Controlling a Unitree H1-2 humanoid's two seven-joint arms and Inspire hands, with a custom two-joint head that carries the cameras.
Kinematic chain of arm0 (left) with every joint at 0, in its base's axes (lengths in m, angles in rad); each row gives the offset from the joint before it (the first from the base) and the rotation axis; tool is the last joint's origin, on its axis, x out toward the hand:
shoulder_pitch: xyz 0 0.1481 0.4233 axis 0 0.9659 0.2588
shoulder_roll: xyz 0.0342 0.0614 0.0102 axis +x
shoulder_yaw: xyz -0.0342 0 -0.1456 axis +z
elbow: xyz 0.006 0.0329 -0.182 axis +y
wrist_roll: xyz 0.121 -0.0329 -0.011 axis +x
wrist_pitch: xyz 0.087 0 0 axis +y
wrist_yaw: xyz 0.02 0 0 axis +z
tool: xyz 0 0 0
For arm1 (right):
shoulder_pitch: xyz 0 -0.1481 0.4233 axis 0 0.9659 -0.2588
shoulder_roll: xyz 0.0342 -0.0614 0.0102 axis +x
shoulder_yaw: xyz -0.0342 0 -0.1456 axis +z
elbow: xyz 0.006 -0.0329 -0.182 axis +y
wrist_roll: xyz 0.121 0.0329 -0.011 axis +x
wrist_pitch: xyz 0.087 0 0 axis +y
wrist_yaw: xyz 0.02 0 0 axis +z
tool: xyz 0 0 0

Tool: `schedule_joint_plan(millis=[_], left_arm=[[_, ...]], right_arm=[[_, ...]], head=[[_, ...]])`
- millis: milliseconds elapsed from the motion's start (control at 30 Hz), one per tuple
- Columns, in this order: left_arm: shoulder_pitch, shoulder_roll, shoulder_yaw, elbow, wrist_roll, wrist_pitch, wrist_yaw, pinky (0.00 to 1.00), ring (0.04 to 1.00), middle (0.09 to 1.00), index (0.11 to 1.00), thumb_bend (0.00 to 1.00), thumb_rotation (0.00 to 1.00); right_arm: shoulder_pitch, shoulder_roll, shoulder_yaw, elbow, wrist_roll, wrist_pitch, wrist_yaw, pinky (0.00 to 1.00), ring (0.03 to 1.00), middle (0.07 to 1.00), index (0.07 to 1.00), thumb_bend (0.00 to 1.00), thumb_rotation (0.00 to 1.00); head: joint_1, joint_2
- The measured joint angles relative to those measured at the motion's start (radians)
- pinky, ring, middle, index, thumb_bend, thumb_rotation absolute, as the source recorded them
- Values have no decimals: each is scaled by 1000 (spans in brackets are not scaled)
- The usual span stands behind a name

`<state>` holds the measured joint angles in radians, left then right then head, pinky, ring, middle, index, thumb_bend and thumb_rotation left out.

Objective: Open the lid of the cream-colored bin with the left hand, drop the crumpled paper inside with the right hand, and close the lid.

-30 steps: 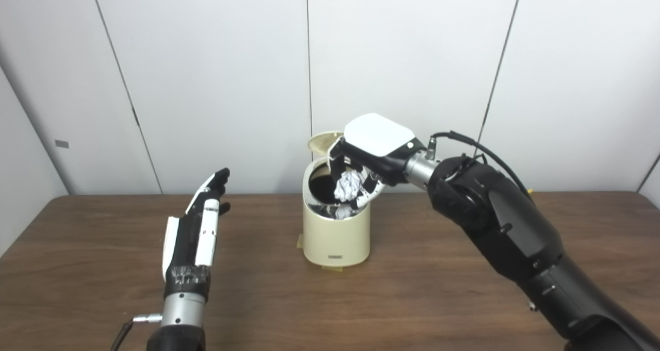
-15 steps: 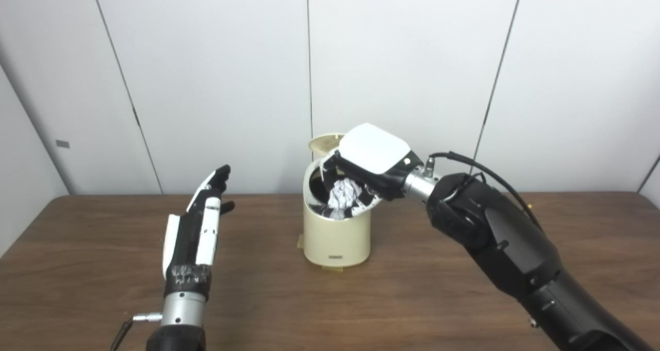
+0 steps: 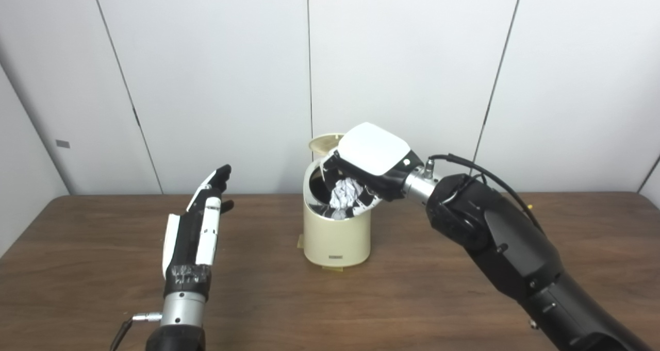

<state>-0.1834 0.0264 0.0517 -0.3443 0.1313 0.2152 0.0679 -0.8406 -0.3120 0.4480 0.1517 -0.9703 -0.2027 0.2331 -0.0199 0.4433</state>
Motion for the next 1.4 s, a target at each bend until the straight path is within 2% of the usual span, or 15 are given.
schedule_joint_plan(millis=[200,233,333,367,400,433,533,733,900,1267,1333,1367,1400], left_arm=[[0,1,-1,0,0,1,-1,856,940,921,910,224,986],[0,2,-1,0,0,1,-2,858,939,921,910,223,989],[0,5,-1,0,0,1,-2,848,936,917,907,227,987],[0,6,-1,0,0,1,-2,849,936,916,906,229,988],[1,7,-1,1,0,1,-2,852,935,915,906,232,987],[1,8,-1,1,0,1,-2,856,934,914,904,234,984],[2,9,-1,3,0,1,-4,851,942,920,909,241,973],[6,9,-2,3,0,1,-5,833,925,907,897,239,977],[8,14,-4,3,0,1,-5,837,923,907,896,227,971],[9,17,-4,3,0,1,-5,849,933,914,899,234,959],[8,17,-4,3,0,1,-5,854,938,917,902,236,959],[9,17,-4,3,0,1,-5,850,934,915,899,230,962],[9,17,-4,3,0,1,-5,847,932,913,898,228,962]], right_arm=[[8,3,-2,0,-29,2,-41,415,501,557,466,519,0],[8,5,-2,0,-36,2,-48,414,503,566,478,522,79],[8,10,-2,-3,-58,7,-50,428,525,593,487,524,131],[8,11,-1,-5,-64,8,-49,436,535,602,524,749,118],[8,11,-1,-8,-71,9,-49,449,550,615,550,868,116],[8,12,-1,-10,-77,9,-49,464,567,632,573,947,115],[8,11,-1,-14,-101,10,-49,496,606,673,618,996,122],[18,13,-1,-15,-170,15,-93,521,660,715,643,1000,138],[24,24,-1,-15,-214,47,-111,528,683,726,658,1000,158],[25,26,-2,-26,-271,62,-118,514,646,710,655,1000,196],[29,26,-6,-27,-257,60,-132,492,606,662,620,997,216],[35,28,-16,-25,-240,55,-160,448,541,596,564,941,228],[40,31,-25,-17,-214,39,-205,380,459,520,522,734,193]], head=[[-2,2],[-3,2],[-3,0],[-3,0],[-5,-2],[-5,-2],[-5,-3],[-9,-3],[-11,-5],[-14,-5],[-15,-5],[-15,-5],[-15,-5]])
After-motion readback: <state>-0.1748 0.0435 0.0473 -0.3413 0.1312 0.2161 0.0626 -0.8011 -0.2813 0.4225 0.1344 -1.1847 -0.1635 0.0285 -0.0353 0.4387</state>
